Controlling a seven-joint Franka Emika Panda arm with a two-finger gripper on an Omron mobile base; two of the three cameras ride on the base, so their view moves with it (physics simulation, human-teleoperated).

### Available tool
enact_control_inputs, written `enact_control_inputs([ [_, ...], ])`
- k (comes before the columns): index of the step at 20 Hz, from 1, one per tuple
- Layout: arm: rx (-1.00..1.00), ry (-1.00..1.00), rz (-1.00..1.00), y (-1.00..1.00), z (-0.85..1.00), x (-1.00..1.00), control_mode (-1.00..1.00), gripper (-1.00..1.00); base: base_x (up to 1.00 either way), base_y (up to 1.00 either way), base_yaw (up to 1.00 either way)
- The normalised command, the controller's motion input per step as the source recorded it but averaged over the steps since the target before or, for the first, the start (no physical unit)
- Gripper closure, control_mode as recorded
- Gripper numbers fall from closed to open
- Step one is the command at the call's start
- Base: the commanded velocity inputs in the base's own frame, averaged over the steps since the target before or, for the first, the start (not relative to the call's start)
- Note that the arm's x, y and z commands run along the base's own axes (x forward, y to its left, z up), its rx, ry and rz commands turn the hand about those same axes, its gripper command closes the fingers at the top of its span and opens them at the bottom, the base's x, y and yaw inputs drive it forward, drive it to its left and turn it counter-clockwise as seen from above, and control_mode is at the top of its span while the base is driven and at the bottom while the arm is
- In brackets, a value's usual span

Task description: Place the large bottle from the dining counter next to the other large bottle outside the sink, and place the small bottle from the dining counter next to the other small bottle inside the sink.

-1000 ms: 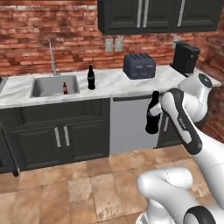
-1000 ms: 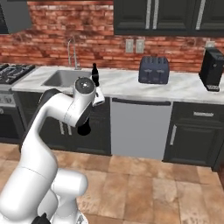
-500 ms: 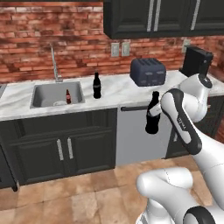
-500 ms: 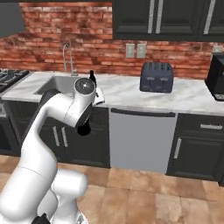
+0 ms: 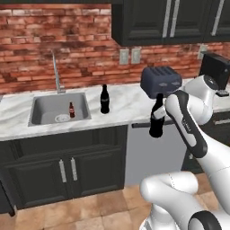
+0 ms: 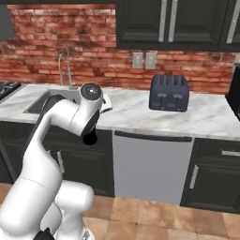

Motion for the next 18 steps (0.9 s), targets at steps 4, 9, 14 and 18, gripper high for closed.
enact_control_inputs([
  [4, 0.0, 0.0, 0.0, 0.0, 0.0, 0.0, 1.0, 1.0, 0.57, 0.26, 0.0],
  [9, 0.0, 0.0, 0.0, 0.0, 0.0, 0.0, 1.0, 1.0, 0.52, 0.22, 0.0],
  [14, 0.0, 0.0, 0.0, 0.0, 0.0, 0.0, 1.0, 1.0, 0.47, 0.14, 0.0],
  [18, 0.0, 0.0, 0.0, 0.0, 0.0, 0.0, 1.0, 1.0, 0.44, 0.1, -0.01],
])
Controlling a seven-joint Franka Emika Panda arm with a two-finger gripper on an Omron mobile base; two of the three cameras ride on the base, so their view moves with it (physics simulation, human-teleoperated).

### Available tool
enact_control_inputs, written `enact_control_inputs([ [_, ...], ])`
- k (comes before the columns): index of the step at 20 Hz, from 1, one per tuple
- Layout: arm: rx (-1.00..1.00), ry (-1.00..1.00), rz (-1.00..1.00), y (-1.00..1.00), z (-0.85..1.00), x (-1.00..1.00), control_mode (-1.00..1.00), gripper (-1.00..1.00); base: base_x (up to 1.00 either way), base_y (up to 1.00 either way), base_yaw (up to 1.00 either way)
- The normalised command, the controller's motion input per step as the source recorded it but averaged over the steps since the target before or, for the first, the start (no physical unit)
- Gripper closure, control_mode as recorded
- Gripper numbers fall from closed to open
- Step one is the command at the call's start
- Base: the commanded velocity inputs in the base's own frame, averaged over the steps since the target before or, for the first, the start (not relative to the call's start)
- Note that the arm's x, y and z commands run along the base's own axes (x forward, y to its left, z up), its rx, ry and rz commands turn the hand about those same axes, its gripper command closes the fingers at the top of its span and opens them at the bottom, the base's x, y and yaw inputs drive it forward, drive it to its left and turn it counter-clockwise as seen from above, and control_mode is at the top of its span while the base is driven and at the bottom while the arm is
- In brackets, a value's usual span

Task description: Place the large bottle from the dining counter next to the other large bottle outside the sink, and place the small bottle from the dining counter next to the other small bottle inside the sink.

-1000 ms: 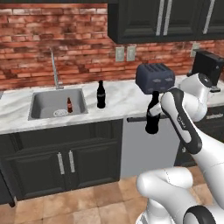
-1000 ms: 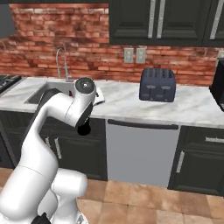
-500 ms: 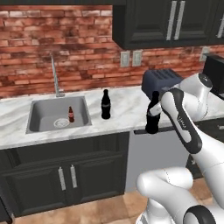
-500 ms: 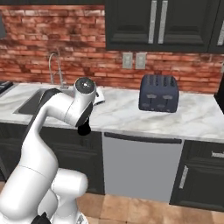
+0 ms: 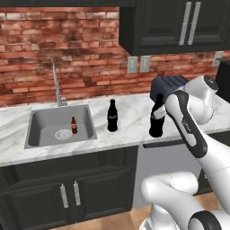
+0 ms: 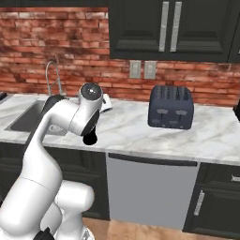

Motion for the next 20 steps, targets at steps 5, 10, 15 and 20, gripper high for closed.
enact_control_inputs([
  [5, 0.0, 0.0, 0.0, 0.0, 0.0, 0.0, 1.0, 1.0, 0.43, 0.08, -0.01],
  [10, 0.0, 0.0, 0.0, 0.0, 0.0, 0.0, 1.0, 1.0, 0.43, 0.06, 0.0],
  [15, 0.0, 0.0, 0.0, 0.0, 0.0, 0.0, 1.0, 1.0, 0.43, 0.03, 0.0],
  [20, 0.0, 0.0, 0.0, 0.0, 0.0, 0.07, -1.0, 1.0, 0.32, 0.01, 0.0],
])
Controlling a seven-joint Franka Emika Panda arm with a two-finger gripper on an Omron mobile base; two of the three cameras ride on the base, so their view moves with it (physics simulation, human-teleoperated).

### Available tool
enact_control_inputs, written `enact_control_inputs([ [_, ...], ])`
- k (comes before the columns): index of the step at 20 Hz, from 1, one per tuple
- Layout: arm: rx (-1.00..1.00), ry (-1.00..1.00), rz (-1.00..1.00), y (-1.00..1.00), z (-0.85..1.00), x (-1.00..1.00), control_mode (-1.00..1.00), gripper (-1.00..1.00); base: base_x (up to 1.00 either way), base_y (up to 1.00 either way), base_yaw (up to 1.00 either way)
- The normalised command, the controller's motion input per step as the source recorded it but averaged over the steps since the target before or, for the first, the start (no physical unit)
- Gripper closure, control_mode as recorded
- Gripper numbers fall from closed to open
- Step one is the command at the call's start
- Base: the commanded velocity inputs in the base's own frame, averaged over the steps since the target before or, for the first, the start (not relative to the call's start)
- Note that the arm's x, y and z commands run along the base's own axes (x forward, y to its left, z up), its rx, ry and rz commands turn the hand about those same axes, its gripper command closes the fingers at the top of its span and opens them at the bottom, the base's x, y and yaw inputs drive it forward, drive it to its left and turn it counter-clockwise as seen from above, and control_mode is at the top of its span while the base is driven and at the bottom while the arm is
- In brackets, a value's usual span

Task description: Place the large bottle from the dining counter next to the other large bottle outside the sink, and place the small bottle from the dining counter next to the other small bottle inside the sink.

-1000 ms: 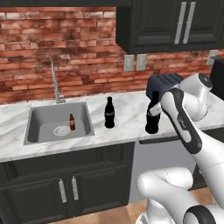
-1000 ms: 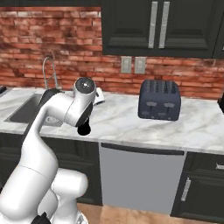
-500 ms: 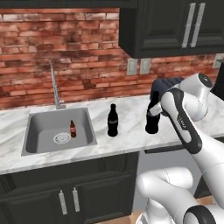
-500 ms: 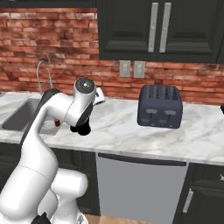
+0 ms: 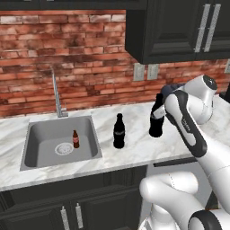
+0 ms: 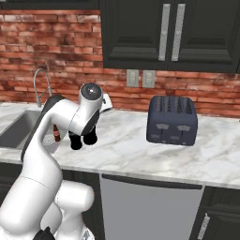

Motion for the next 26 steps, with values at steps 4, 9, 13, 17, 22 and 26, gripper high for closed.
enact_control_inputs([
  [4, 0.0, 0.0, 0.0, 0.0, -0.01, 0.19, -1.0, 1.0, 0.0, 0.0, 0.0],
  [9, 0.0, 0.0, 0.0, 0.0, -0.01, 0.09, -1.0, 1.0, 0.0, 0.0, 0.0],
  [13, 0.0, 0.0, 0.01, 0.0, -0.05, 0.0, -1.0, 1.0, 0.0, 0.0, 0.0],
  [17, 0.0, 0.0, 0.08, -0.04, -0.04, -0.05, -1.0, 1.0, 0.0, 0.0, 0.0],
  [22, 0.0, -0.01, 0.09, -0.04, -0.17, 0.0, -1.0, 1.0, 0.0, 0.0, 0.0],
  [26, 0.0, -0.04, 0.09, -0.05, -0.26, 0.13, -1.0, 1.0, 0.0, 0.0, 0.0],
])
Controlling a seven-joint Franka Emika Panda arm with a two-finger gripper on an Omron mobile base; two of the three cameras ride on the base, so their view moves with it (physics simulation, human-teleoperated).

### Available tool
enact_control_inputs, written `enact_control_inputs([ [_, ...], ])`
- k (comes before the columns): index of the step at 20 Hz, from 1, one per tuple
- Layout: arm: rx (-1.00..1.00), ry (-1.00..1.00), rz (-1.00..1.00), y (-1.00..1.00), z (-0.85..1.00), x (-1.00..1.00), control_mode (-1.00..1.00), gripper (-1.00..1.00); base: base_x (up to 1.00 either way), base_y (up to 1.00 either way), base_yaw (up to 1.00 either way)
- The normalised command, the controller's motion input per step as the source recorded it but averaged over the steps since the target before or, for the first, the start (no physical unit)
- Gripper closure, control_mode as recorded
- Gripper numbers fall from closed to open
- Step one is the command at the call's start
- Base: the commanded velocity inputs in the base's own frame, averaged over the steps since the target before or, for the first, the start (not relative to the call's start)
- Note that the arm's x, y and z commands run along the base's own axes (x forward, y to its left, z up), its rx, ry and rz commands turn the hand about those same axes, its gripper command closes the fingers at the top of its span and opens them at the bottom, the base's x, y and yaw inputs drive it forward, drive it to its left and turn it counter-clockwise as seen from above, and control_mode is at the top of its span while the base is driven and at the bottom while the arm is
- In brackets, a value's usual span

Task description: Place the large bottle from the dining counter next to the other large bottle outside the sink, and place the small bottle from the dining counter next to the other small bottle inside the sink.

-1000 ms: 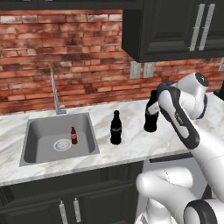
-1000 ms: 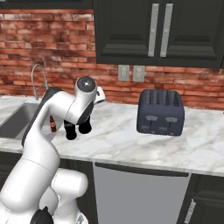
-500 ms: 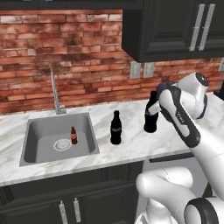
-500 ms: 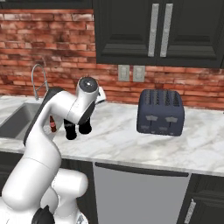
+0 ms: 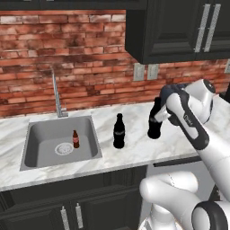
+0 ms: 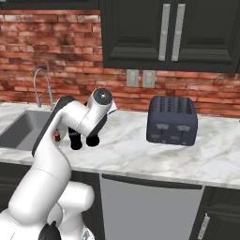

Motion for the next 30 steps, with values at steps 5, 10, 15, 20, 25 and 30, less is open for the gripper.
enact_control_inputs([
  [5, 0.0, -0.07, 0.05, 0.0, -0.26, 0.14, -1.0, 1.0, 0.0, 0.0, 0.0],
  [10, 0.0, -0.1, 0.0, 0.0, -0.25, 0.21, -1.0, 1.0, 0.0, 0.0, 0.0],
  [15, 0.0, -0.08, 0.0, 0.0, -0.15, 0.21, -1.0, 1.0, 0.0, 0.0, 0.0],
  [20, 0.01, -0.05, 0.0, 0.0, -0.11, 0.21, -1.0, 1.0, 0.0, 0.0, 0.0],
  [25, 0.04, 0.0, 0.0, 0.0, -0.15, 0.18, -1.0, 1.0, 0.0, 0.0, 0.0],
  [30, 0.07, 0.07, 0.0, 0.0, -0.11, 0.2, -1.0, 1.0, 0.0, 0.0, 0.0],
])
